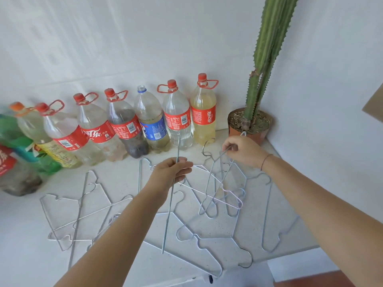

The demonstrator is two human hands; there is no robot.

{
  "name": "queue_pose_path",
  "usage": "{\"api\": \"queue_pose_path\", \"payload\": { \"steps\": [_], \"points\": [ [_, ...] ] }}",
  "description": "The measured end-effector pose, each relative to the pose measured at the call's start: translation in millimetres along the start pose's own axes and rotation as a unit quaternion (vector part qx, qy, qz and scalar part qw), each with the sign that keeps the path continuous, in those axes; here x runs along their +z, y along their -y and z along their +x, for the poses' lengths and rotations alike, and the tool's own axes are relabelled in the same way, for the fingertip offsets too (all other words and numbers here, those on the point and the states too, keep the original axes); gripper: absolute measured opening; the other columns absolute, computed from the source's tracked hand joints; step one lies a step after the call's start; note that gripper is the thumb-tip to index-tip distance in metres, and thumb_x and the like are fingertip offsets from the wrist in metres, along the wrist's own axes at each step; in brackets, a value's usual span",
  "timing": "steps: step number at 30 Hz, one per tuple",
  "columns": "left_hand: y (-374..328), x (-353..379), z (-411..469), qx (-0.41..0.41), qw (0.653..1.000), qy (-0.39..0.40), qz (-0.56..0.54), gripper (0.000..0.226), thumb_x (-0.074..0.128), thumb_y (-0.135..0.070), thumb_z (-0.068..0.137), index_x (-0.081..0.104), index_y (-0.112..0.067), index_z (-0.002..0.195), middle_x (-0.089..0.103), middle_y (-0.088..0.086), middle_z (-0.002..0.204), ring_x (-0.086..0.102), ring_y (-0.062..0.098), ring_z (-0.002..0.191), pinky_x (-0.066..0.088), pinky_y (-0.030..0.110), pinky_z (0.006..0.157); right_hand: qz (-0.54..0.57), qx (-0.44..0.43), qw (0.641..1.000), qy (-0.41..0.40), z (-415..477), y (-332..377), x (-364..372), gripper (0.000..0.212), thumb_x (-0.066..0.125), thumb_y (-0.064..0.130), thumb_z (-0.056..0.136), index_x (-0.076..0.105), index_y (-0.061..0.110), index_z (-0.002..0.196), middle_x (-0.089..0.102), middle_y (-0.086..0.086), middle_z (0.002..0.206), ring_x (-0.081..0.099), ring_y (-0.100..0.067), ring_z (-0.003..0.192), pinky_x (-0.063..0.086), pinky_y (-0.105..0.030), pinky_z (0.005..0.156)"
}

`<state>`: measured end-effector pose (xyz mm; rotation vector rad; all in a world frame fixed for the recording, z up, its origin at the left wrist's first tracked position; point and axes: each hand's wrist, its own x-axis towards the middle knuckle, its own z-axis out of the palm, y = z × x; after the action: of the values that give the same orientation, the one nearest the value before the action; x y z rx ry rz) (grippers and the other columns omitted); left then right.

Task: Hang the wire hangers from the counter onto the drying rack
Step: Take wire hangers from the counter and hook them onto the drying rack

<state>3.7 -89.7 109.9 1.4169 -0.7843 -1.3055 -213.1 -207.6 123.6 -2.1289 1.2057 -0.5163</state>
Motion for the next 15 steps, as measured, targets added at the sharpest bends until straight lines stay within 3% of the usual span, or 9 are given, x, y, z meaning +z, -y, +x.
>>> {"api": "queue_pose_path", "payload": {
  "steps": [3,8,11,15],
  "points": [
    [-3,4,-6,0.006,1.000,0.024,-0.016,0.012,0.066,-0.016,0.084,0.061,-0.016,0.095,0.072,0.005,0.103,0.068,0.017,0.094,0.047,0.029,0.086,0.046,-0.012,0.998,0.035,8,28,20,0.014,0.058,0.004,0.081,0.067,0.014,0.086,0.051,0.016,0.063,0.048,0.004,0.056,0.036,-0.004,0.057],
    [-2,-11,-16,0.014,0.997,0.009,-0.073,0.018,0.063,0.001,0.083,0.058,-0.010,0.096,0.073,0.008,0.098,0.071,0.020,0.087,0.052,0.031,0.086,0.103,-0.028,0.993,0.049,20,52,49,0.016,0.059,0.000,0.080,0.068,0.007,0.091,0.059,0.014,0.078,0.051,0.004,0.063,0.037,-0.001,0.060],
    [-1,-21,-22,0.007,0.995,-0.008,-0.099,0.022,0.061,0.009,0.080,0.056,-0.008,0.093,0.074,0.006,0.084,0.072,0.016,0.076,0.056,0.022,0.071,0.146,-0.024,0.987,0.058,21,58,60,0.021,0.061,0.000,0.081,0.065,0.006,0.101,0.059,0.012,0.082,0.053,0.012,0.060,0.039,-0.002,0.062],
    [-2,-31,-32,0.006,0.987,-0.043,-0.152,0.023,0.060,0.011,0.080,0.056,-0.008,0.092,0.072,0.008,0.087,0.071,0.014,0.074,0.054,0.017,0.061,0.243,0.050,0.969,-0.010,13,68,80,0.030,0.061,0.005,0.082,0.056,0.015,0.109,0.058,0.002,0.101,0.058,-0.009,0.075,0.048,-0.020,0.070]
  ]
}}
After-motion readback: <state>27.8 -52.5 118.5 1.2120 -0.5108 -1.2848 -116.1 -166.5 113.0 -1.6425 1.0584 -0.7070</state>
